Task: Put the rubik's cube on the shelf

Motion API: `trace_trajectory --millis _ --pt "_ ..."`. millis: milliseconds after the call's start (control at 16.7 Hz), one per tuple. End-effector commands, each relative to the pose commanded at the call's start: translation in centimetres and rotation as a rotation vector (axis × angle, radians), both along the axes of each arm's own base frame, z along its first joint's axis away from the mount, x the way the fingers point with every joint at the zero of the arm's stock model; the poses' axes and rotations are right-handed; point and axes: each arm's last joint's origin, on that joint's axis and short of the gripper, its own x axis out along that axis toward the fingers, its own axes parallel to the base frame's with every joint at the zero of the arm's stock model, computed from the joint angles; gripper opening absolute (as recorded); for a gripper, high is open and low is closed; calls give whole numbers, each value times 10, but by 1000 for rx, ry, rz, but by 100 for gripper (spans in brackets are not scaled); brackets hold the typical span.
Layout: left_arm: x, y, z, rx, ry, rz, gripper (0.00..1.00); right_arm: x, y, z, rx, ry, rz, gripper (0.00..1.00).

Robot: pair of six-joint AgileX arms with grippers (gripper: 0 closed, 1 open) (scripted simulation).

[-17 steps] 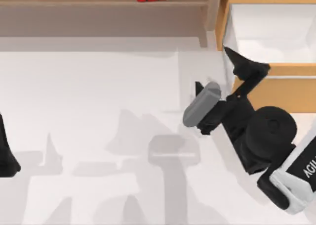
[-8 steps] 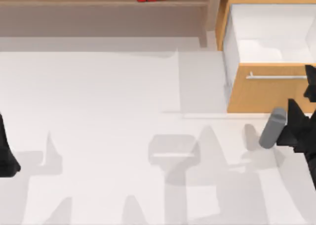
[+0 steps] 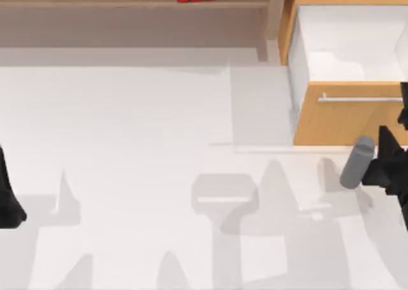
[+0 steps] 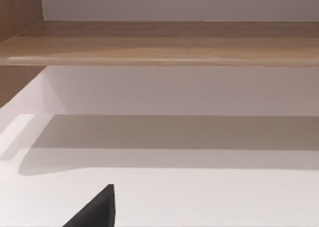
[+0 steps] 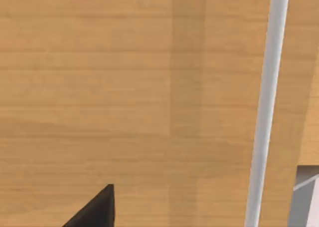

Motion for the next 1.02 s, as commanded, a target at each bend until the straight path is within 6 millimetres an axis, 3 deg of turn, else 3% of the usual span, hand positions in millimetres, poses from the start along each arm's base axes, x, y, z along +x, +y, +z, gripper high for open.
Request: trace_trajectory --millis 360,600,1020 --pt "0 0 0 0 0 0 100 21 -1 1 0 -2 -1 100" --pt "0 0 0 0 0 0 100 21 -1 1 0 -2 -1 100" --pt "0 0 0 0 0 0 100 21 -1 1 0 -2 -1 47"
